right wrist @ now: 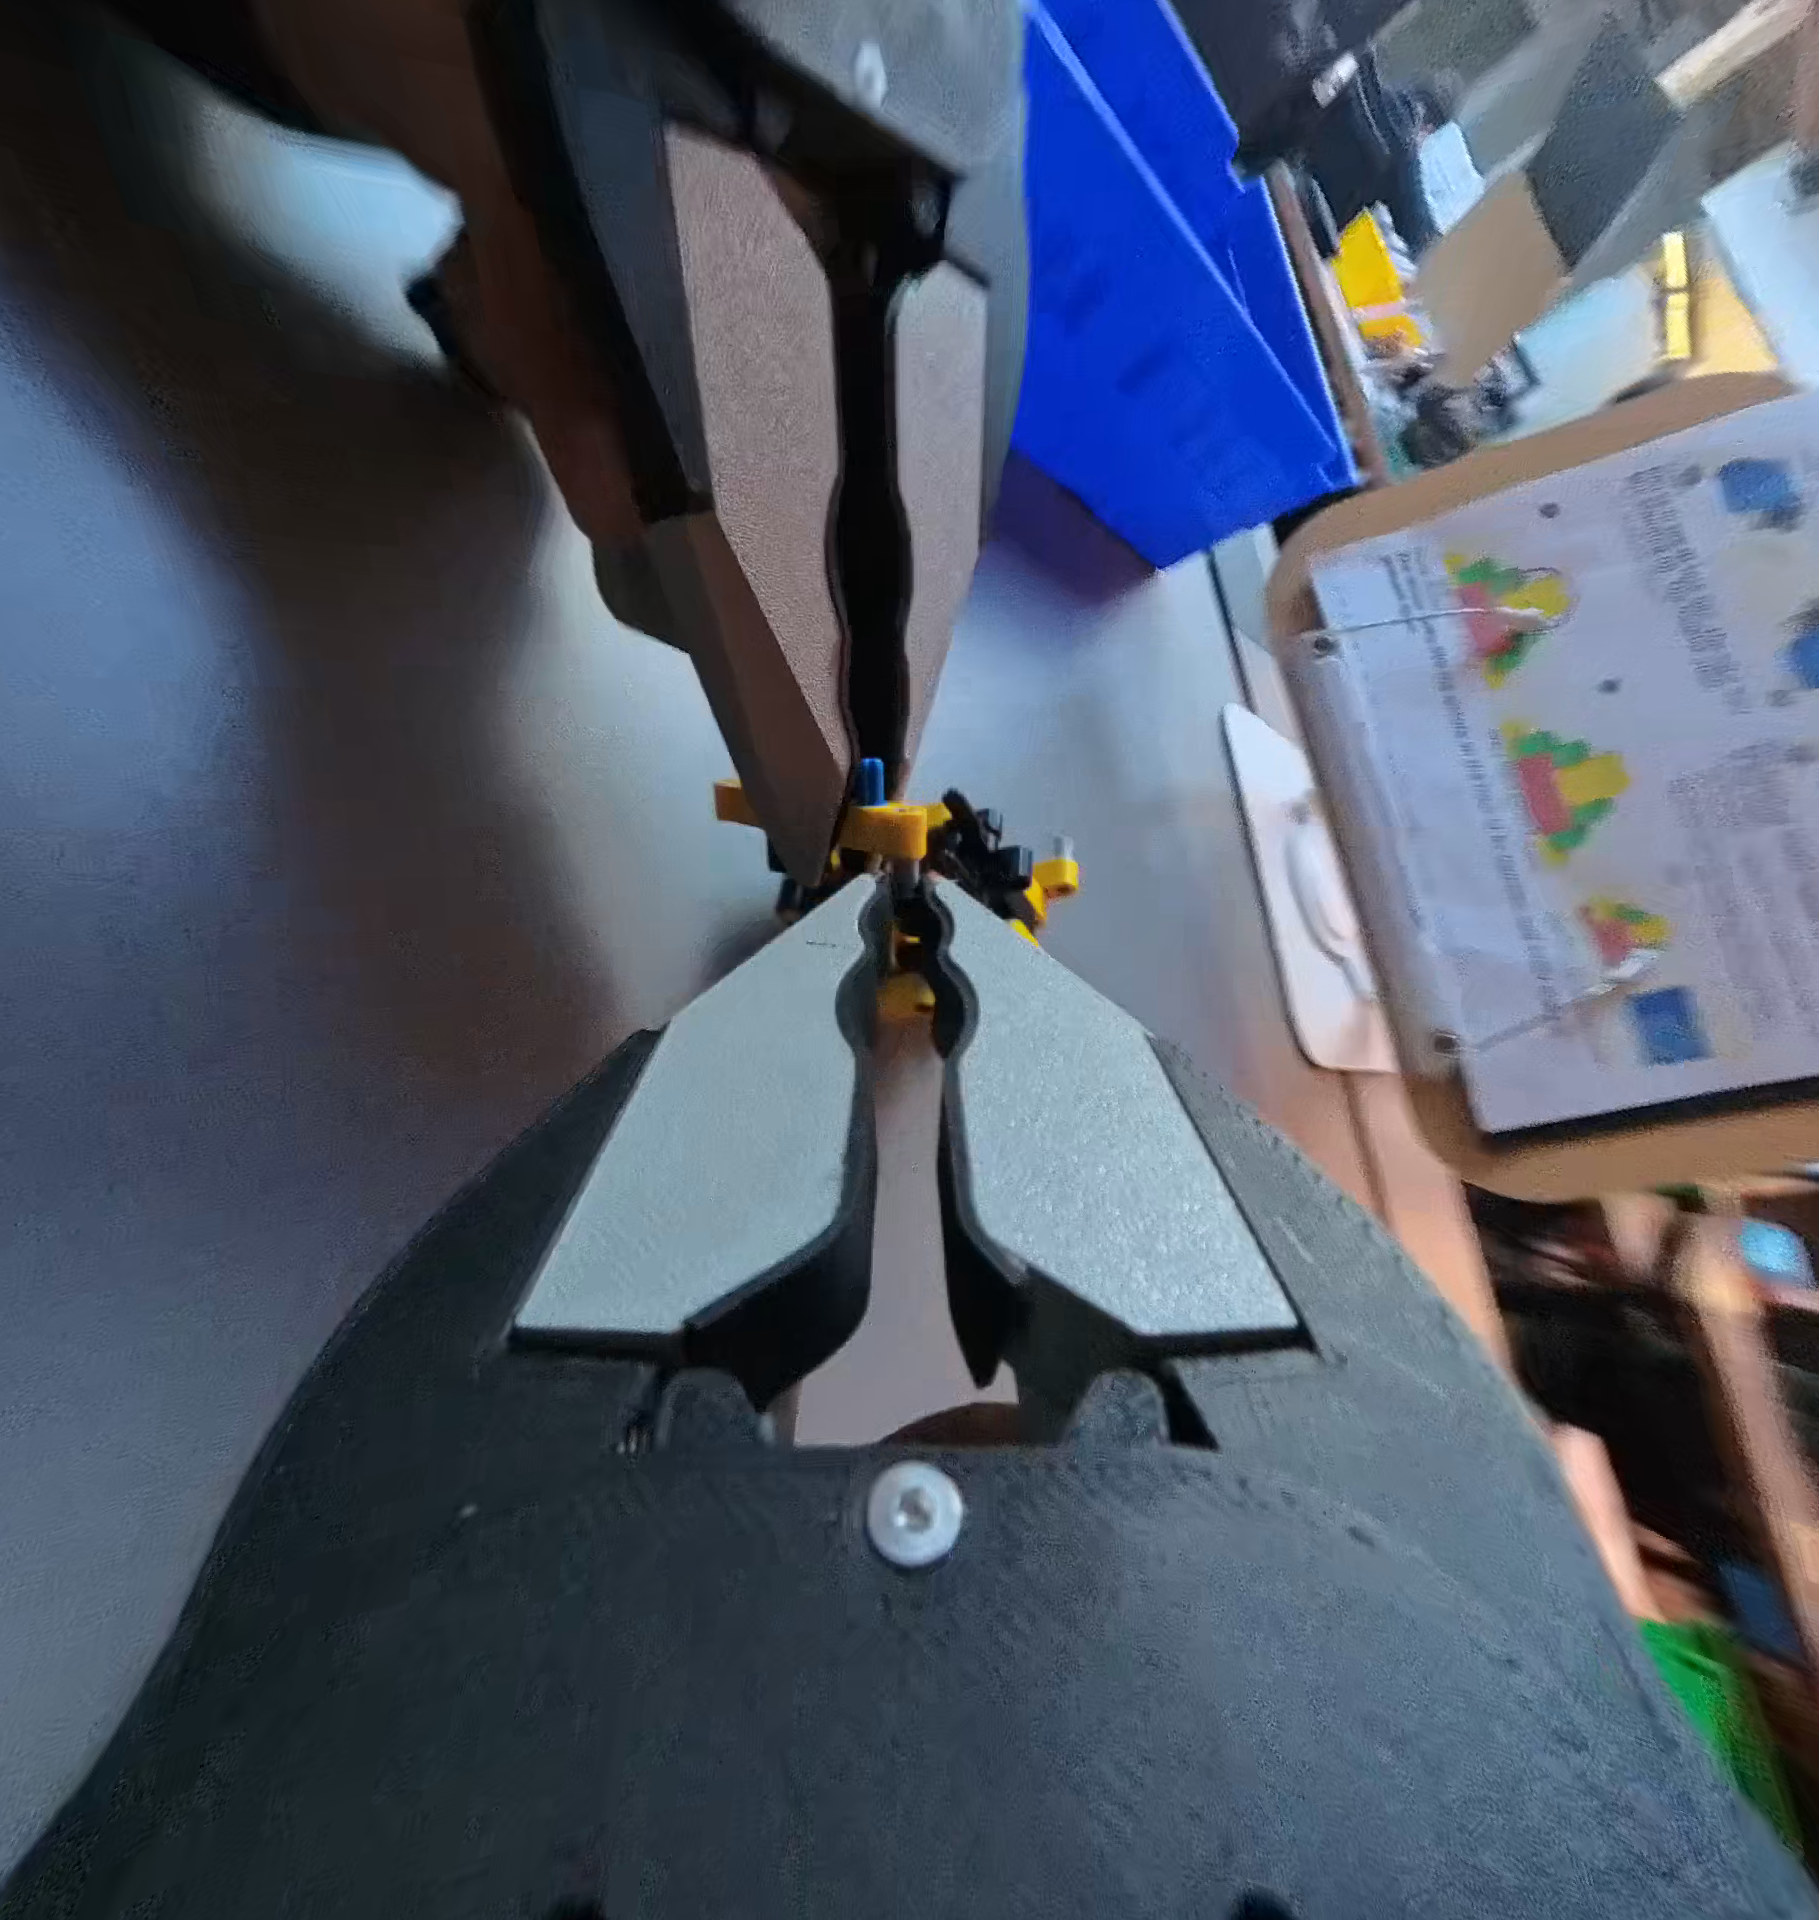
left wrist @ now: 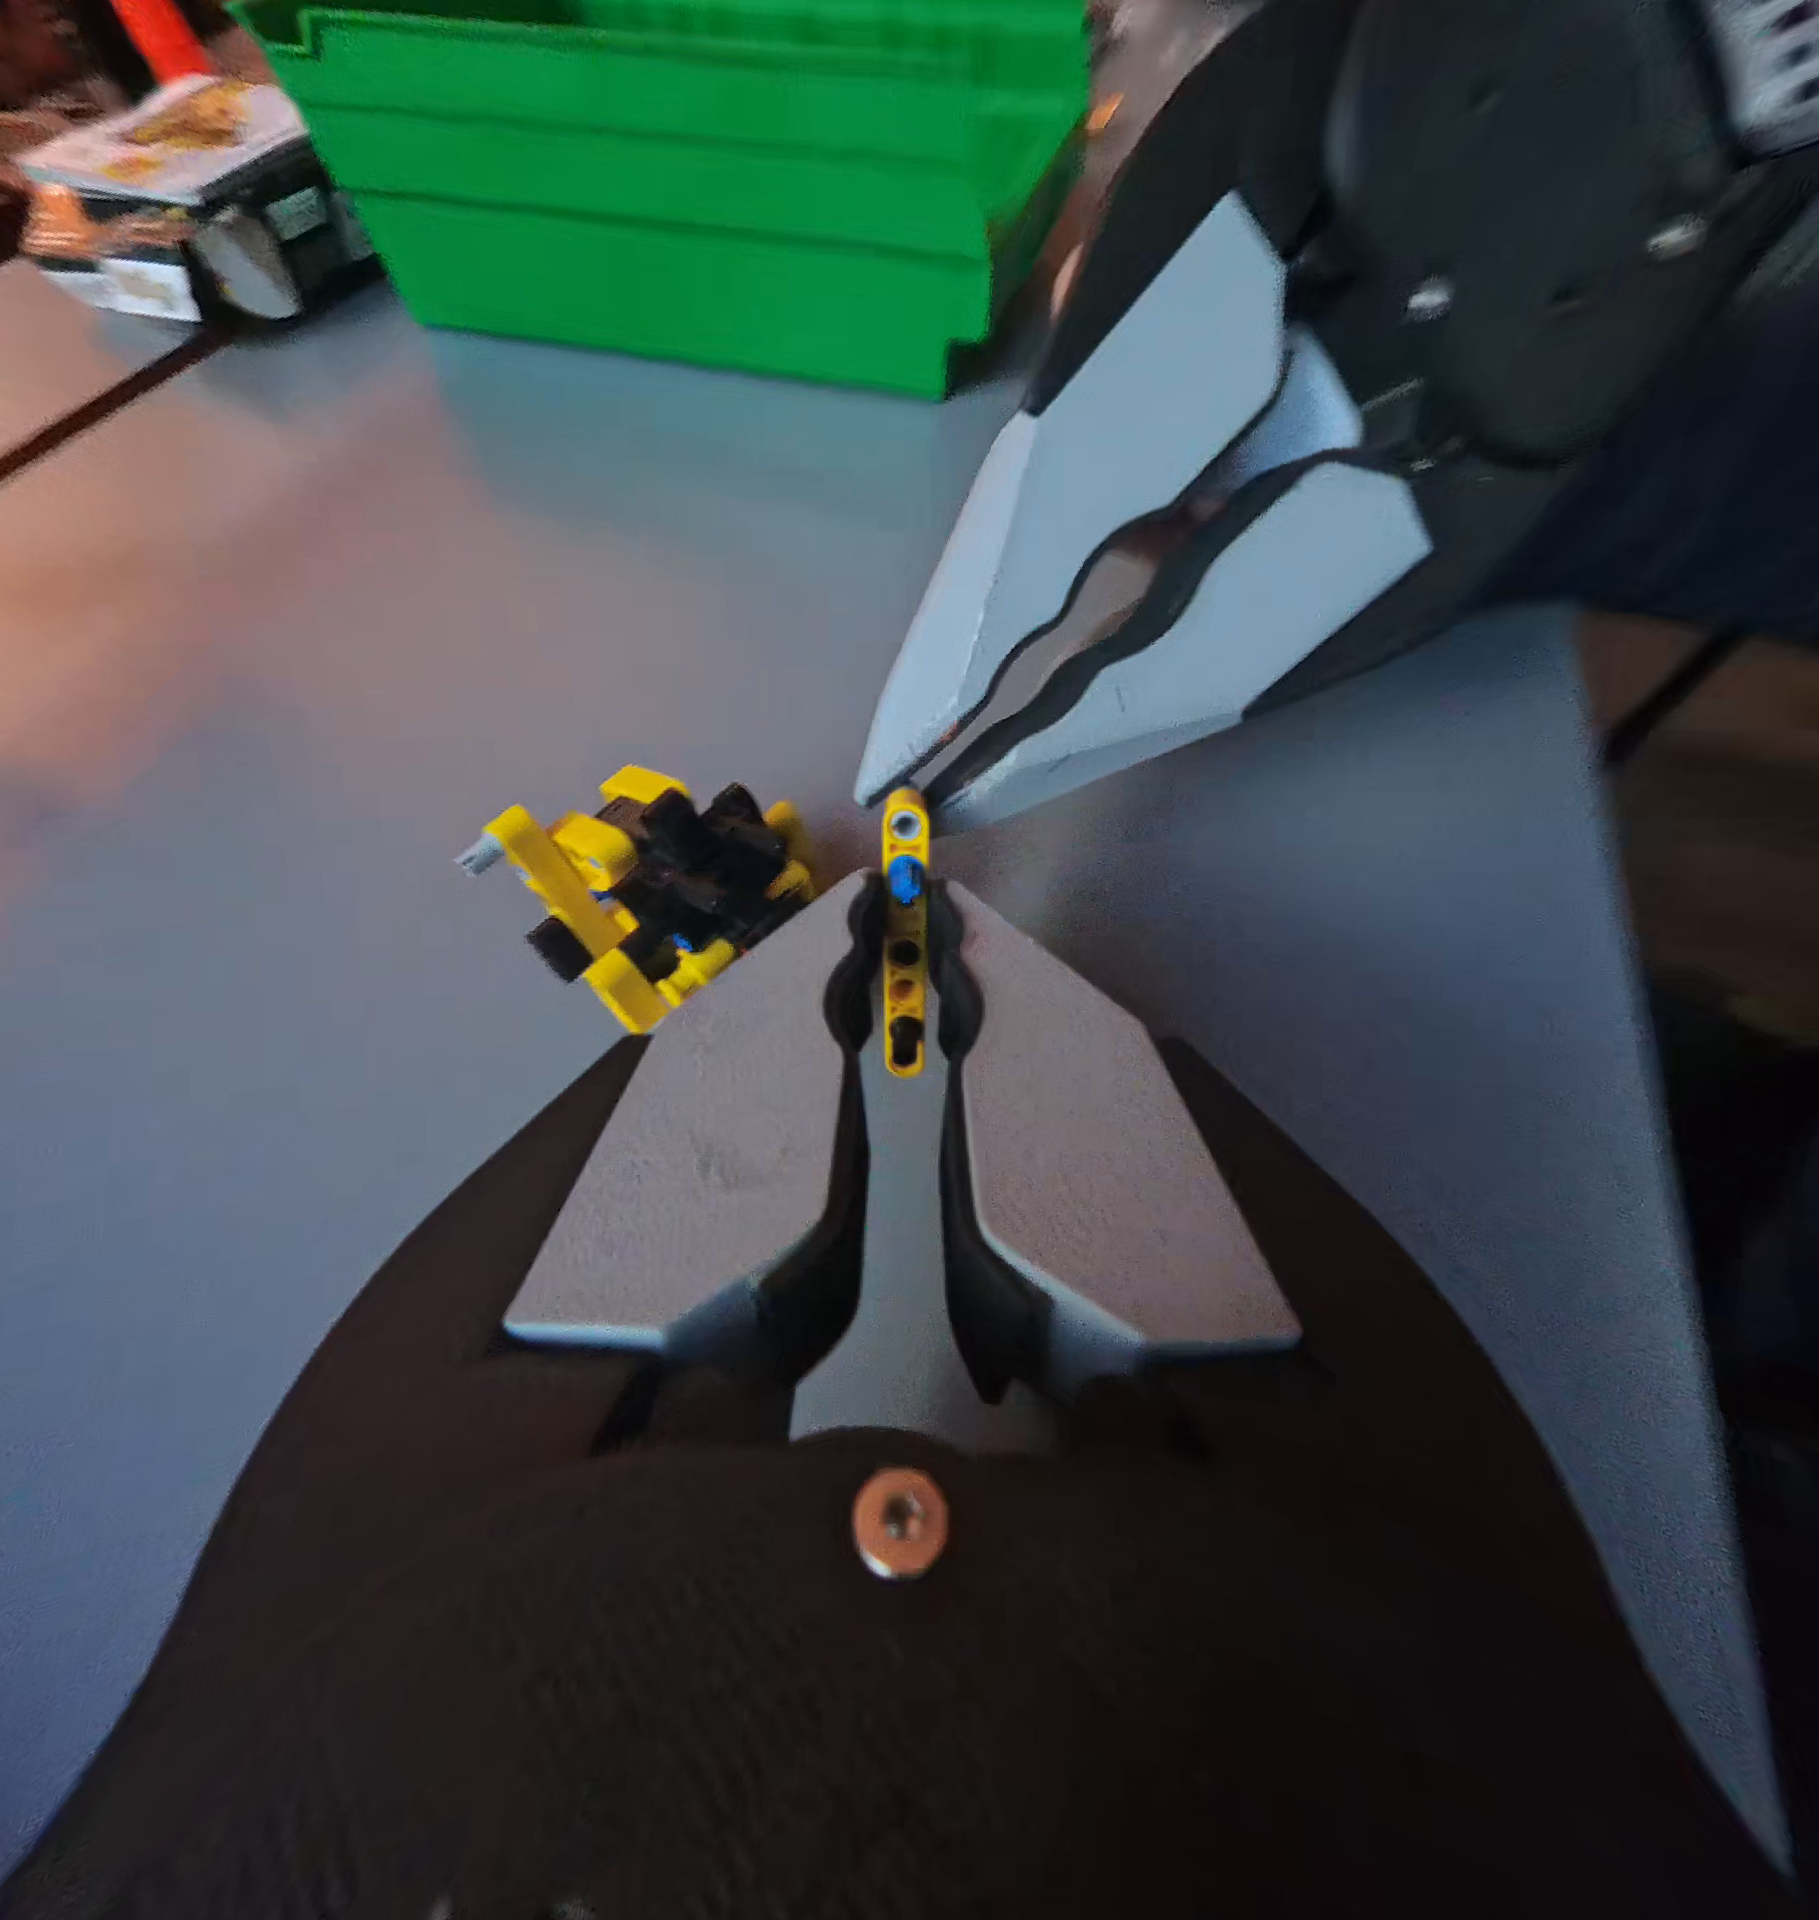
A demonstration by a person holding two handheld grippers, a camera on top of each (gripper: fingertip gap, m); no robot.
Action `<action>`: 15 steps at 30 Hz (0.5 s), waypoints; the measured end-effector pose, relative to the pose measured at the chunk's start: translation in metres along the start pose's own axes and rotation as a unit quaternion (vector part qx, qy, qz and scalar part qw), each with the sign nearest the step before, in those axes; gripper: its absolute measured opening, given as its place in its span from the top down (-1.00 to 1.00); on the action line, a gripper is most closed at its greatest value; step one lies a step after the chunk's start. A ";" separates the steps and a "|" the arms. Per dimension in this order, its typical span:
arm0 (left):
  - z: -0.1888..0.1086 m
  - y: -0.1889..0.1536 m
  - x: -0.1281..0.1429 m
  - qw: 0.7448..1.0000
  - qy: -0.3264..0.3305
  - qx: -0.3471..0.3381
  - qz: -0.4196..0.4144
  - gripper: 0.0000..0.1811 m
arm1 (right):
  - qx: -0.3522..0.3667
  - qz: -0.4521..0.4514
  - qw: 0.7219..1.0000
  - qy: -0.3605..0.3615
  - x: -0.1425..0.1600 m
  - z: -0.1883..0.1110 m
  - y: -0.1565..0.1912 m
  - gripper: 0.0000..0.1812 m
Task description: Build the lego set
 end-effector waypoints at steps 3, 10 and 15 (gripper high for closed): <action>0.005 -0.005 0.000 0.999 0.019 -0.027 0.013 0.96 | 0.045 -0.080 0.995 0.040 -0.001 0.007 0.008 0.97; 0.002 0.002 -0.004 0.998 -0.022 -0.025 -0.062 0.95 | 0.113 -0.117 0.985 0.065 -0.008 0.011 0.007 0.99; -0.001 0.005 -0.007 0.993 -0.069 -0.045 -0.083 0.95 | 0.147 -0.144 0.974 0.095 -0.009 0.010 0.005 0.98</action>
Point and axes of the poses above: each gripper's, where its closed fingertips meet, z out along the fingers, x out of its underside, y = z × x across the jaws, the point moved 8 cm from there along -z, back along the fingers, and after that the axes turned 9 degrees about -y, right-handed, at the moved point
